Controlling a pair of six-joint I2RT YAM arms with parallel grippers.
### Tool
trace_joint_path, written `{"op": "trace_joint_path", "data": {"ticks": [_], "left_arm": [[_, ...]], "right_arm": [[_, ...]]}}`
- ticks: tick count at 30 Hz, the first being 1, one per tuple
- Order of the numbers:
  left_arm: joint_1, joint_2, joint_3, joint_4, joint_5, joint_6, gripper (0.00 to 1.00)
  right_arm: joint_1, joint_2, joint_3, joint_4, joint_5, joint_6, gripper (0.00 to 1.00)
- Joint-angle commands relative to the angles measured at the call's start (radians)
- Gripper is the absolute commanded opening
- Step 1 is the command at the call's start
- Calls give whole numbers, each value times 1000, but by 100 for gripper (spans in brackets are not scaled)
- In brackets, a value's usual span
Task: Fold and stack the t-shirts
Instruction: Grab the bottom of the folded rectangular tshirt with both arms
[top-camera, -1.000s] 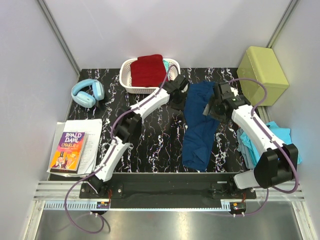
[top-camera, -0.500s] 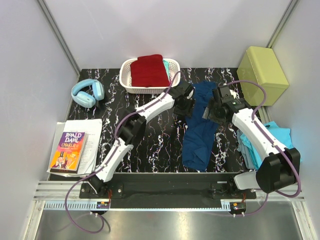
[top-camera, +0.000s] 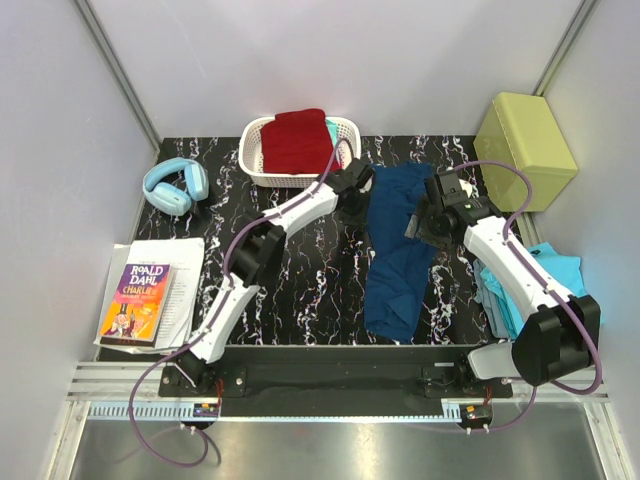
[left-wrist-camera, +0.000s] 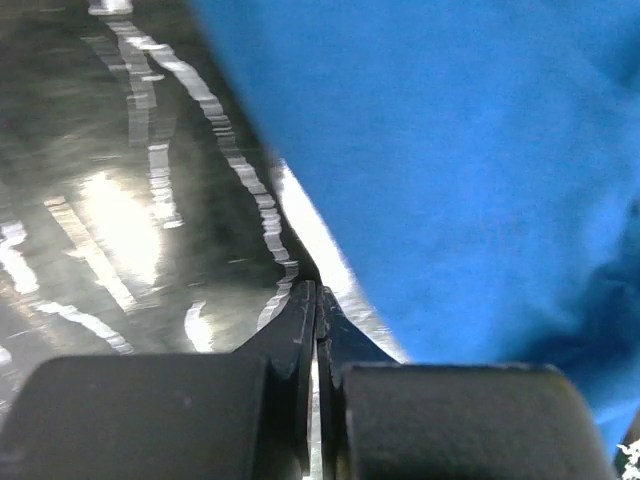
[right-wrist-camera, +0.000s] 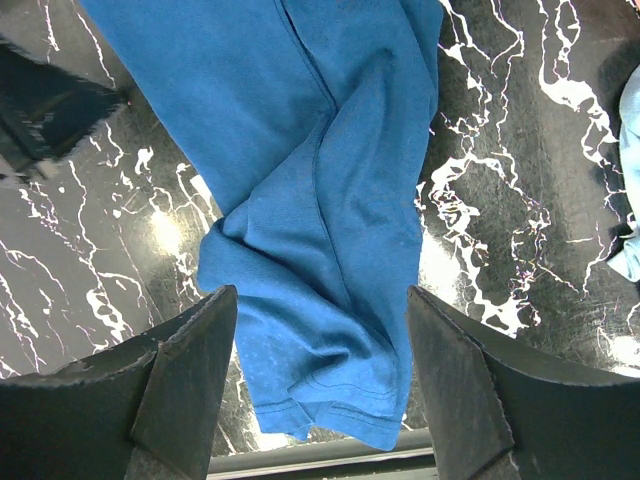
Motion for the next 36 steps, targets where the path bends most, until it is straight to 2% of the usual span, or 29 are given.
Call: {"op": "trace_joint_path", "data": {"ticks": [1,6,7,8,11,14,31,36], "left_arm": [[33,-47,-80,-28,-115,-1,0],[53,-56,-91,-27,-96,7,2],[51,-65,-91,-25,-68,10,16],[51,-73,-89,-24,-66,10,22],[42,-93,-88,-5,-68,19,34],[36,-93,-65,-5,-60,24,40],[-32,-114,-3,48,10,54,41],[-32,-79,34,51,27,59,41]], "right_arm": [[9,10,3,4,10,2,75],[9,12,1,6,15,10,74],[9,12,-2,7,13,10,74],[10,9,-6,6,19,11,74],[9,9,-12,9,21,14,74],[10,9,-14,9,24,18,74],[10,9,-35,9,38,24,74],[12,6,-43,10,45,27,74]]}}
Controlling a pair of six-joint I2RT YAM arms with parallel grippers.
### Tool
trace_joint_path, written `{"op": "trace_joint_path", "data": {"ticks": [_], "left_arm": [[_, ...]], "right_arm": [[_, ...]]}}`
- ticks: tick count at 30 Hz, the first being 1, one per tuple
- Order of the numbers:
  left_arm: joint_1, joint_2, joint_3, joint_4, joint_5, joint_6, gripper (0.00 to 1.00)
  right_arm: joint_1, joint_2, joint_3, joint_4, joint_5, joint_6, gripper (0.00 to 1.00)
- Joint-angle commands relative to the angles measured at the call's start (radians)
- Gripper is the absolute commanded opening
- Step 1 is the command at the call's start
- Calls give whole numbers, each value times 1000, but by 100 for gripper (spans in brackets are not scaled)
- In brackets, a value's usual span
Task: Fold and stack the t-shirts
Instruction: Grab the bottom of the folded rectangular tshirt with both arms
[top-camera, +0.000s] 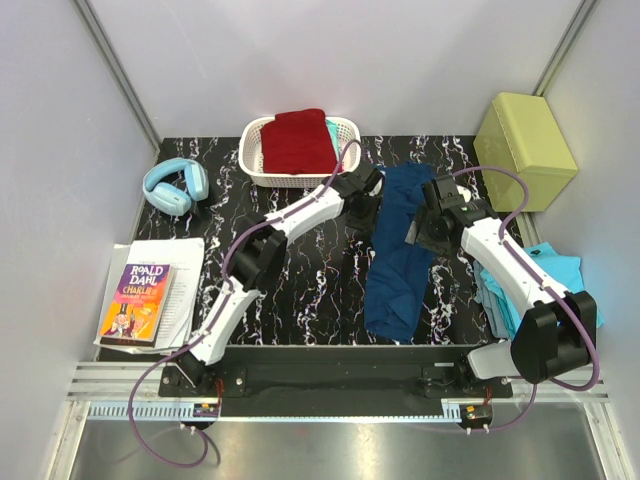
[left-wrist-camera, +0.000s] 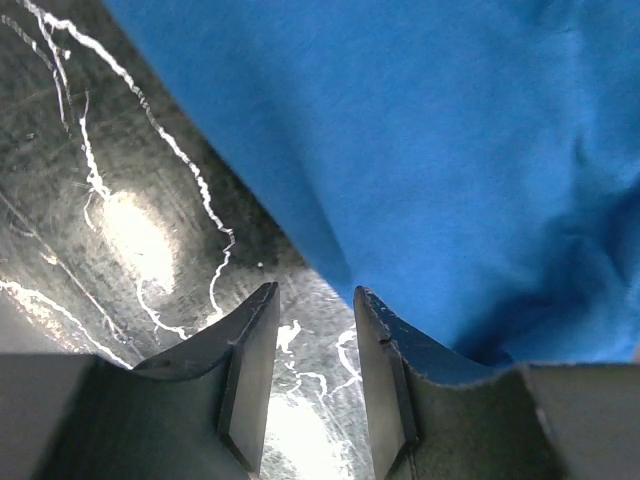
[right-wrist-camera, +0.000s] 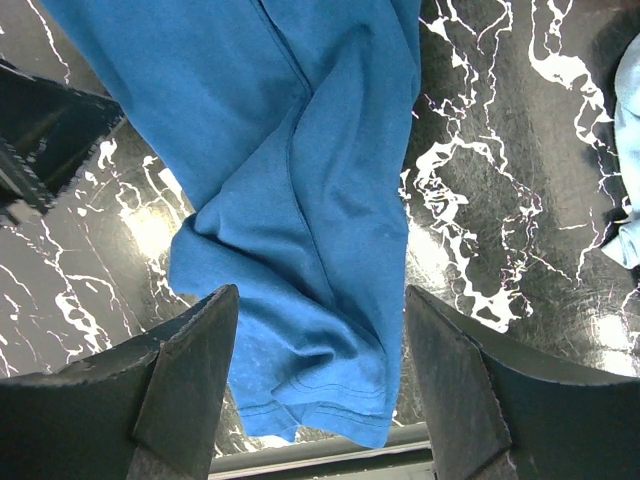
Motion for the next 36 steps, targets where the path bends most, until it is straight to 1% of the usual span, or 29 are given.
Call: {"op": "trace_joint_path", "data": {"ticks": [1,13,23,25,28,29,31,32,34,36], "left_arm": [[12,-19,79,43,50,20,41],[17,82,136,25,122,7,41],[23,94,137,17,98,-3,41],[24,96,133,14,93,-4,40],[27,102,125,0,79,-7,29],[27,105,122,-6,72,-10,21],[30,104,105,-18,47,-10,13],[32,99,98,-24,29,-13,5],[40,94,70,-27,18,-19,0],[44,81,52,-29,-3,-25,0]], "right_arm": [[10,-7,-6,8,29,12,74],[10,-18,0,0,38,18,75],[10,-15,1,-3,38,17,75],[10,-15,0,-3,38,18,74],[10,-14,-3,-3,37,18,75],[10,-15,-3,-3,33,20,75],[10,-15,-3,-4,33,23,74],[11,-15,-3,-3,35,21,74],[10,-15,-3,-1,35,20,75],[10,-11,-2,-1,33,20,75]]}}
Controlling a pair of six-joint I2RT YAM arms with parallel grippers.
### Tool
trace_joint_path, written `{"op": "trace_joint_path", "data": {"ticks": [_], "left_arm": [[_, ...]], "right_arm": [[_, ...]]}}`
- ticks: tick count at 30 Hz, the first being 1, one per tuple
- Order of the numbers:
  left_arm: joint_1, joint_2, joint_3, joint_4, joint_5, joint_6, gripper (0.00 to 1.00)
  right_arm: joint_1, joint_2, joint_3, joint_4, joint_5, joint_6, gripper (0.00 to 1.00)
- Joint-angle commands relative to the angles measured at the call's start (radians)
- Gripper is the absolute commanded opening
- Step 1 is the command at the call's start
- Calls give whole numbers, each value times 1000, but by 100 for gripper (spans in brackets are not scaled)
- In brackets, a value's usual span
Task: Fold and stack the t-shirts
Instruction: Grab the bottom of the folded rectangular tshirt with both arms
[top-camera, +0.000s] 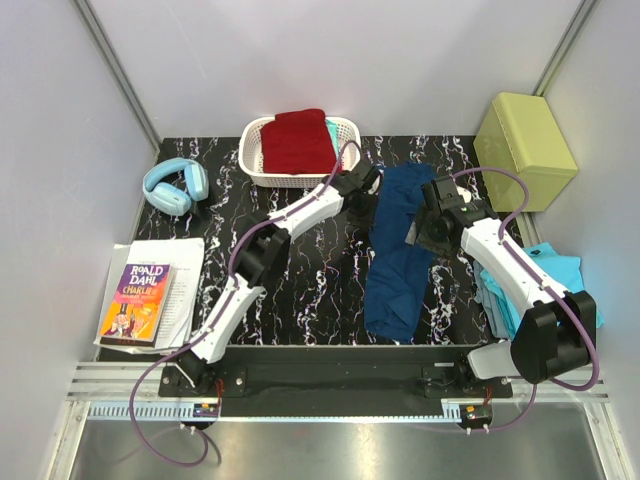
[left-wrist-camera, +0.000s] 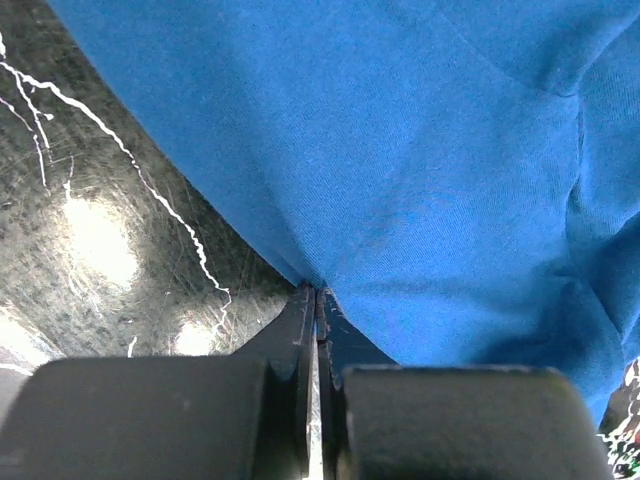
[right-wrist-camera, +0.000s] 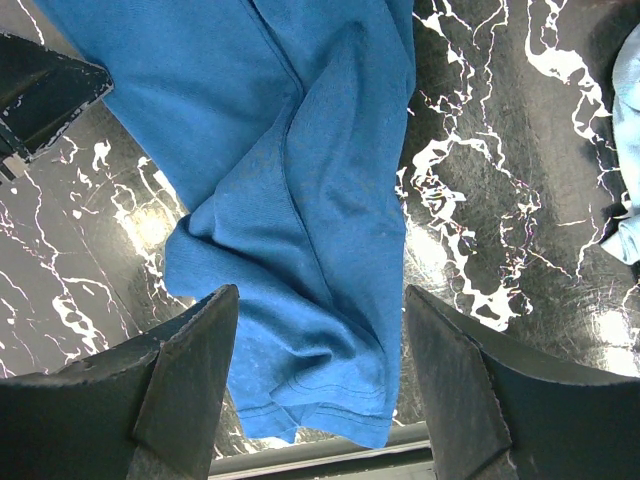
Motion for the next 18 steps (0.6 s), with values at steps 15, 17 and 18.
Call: {"op": "trace_joint_path", "data": {"ticks": [15,17,18], "left_arm": [[128,-91,-179,-46,-220,-7,0],[128,-87,-166,-52,-229,2,0],[128,-85,-147,-55,-229,5,0]], "right_arm": [[9,0,2,13,19,8,74],[9,3,-3,15,19,6,74],[9,0,-6,15,19,6,74]]}}
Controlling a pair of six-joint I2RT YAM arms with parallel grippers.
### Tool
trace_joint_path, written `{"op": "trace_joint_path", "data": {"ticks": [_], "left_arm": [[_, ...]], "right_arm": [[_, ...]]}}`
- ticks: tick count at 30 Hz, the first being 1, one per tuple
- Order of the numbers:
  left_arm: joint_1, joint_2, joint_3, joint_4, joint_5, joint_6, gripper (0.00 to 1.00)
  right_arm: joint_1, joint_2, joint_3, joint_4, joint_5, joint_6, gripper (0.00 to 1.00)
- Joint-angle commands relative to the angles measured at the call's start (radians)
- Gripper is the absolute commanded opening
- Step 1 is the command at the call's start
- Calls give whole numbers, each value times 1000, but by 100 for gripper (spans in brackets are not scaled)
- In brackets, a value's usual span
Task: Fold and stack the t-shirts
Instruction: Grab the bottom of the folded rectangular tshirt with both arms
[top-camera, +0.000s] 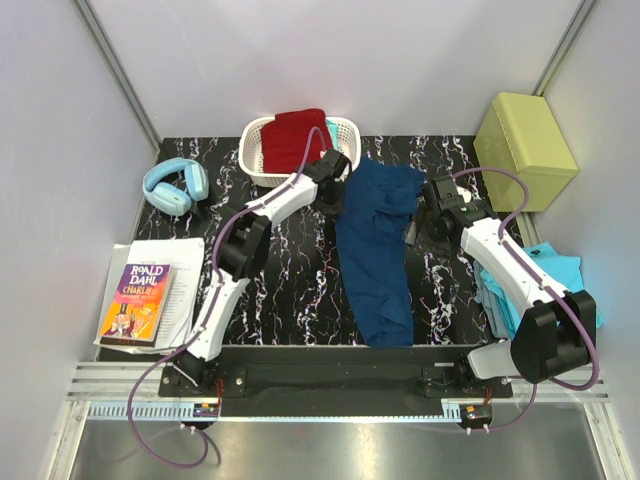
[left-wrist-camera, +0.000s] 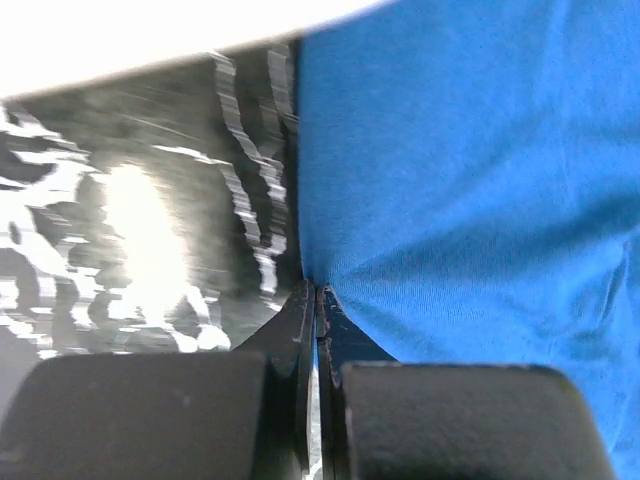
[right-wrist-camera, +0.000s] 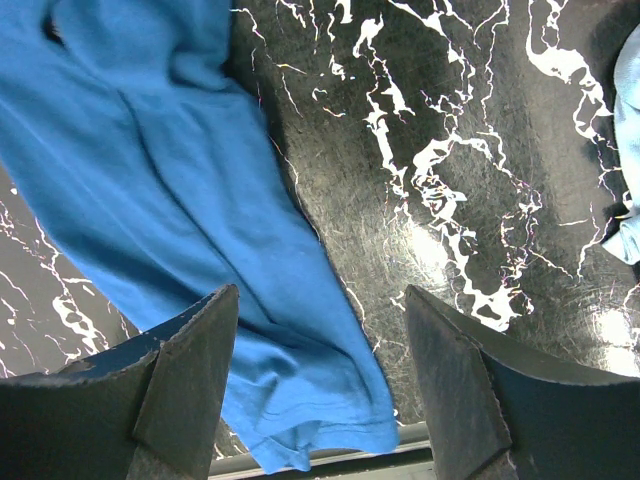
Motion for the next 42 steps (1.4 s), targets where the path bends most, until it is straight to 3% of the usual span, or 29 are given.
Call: {"op": "trace_joint_path", "data": {"ticks": [1,2,5,8,10,18,23,34,42], "left_arm": [[3,12,16,-78,-85,45,1],[3,9,22,-77,-71,50,14],[2,-24,24,-63,-27,53,36],[-11,-106,-19,-42,-11,53,50],[-35,-203,-88,-23,-11,47,53],[-228,-516,-475,15,-35,16,55],[-351,-594,-645,9,-48,62,54],[-409,-617,-724,-5,-11,51,50],[-402,-549,-580,-6,-75,68,51]], "right_arm": [[11,-1,-6,16,20,4,74],[11,-3,-8,14,18,3,74],[9,-6,-9,17,20,-3,77],[9,-27,-11,14,3,-11,80],[14,-44,-17,3,-3,-10,81],[61,-164,-222,-20,-88,72,79],[81,-208,-327,-7,-120,121,78],[149,-147,-256,-6,-112,145,76],[172,-118,-258,2,-92,159,76]]}}
